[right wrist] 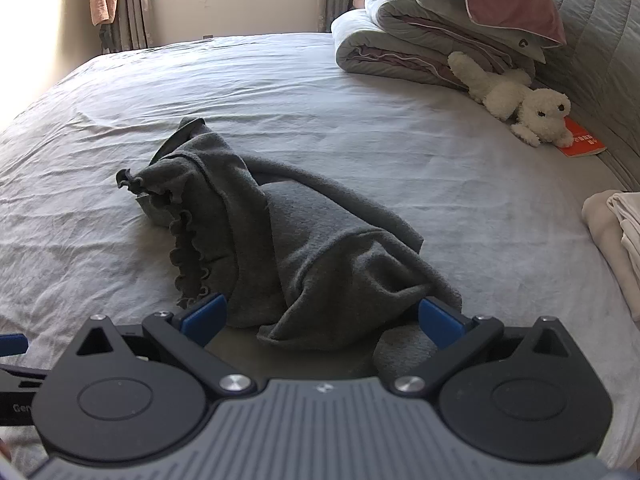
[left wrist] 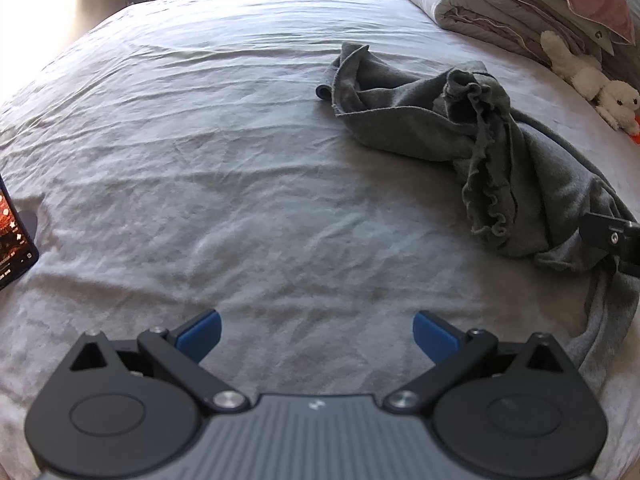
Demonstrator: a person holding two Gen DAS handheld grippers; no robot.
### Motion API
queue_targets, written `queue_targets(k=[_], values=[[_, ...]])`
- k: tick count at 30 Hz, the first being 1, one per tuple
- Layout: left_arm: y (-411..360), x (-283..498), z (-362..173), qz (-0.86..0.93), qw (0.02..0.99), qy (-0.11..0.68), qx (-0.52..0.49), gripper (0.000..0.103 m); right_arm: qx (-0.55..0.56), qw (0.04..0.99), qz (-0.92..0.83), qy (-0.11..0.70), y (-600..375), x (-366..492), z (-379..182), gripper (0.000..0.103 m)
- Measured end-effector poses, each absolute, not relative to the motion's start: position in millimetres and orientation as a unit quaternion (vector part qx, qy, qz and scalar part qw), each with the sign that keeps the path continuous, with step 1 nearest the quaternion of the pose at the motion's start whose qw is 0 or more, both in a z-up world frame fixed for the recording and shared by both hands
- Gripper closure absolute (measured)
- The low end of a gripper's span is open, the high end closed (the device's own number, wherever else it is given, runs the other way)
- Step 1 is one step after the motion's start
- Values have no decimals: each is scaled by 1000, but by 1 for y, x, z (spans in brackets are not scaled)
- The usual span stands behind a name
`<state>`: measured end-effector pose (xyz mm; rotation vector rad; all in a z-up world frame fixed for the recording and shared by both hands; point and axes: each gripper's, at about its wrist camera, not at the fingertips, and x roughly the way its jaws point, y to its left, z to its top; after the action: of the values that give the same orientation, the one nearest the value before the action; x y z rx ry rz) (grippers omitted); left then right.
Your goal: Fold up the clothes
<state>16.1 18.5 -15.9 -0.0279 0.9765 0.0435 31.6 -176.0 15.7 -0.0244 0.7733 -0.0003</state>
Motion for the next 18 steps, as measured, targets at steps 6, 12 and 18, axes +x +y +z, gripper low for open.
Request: queue_targets(k=[6,12,18], values=[[19,16,-16,20,882,470,-12,1,-14,926,1,378,-175,32,15,0],[18,17,-16,20,882,471,-11,1,-15,925,1,379,-175,32,15,0],[17,17,-16,19,882,471,-9,1,-15,925,0,379,-176,32,15,0]])
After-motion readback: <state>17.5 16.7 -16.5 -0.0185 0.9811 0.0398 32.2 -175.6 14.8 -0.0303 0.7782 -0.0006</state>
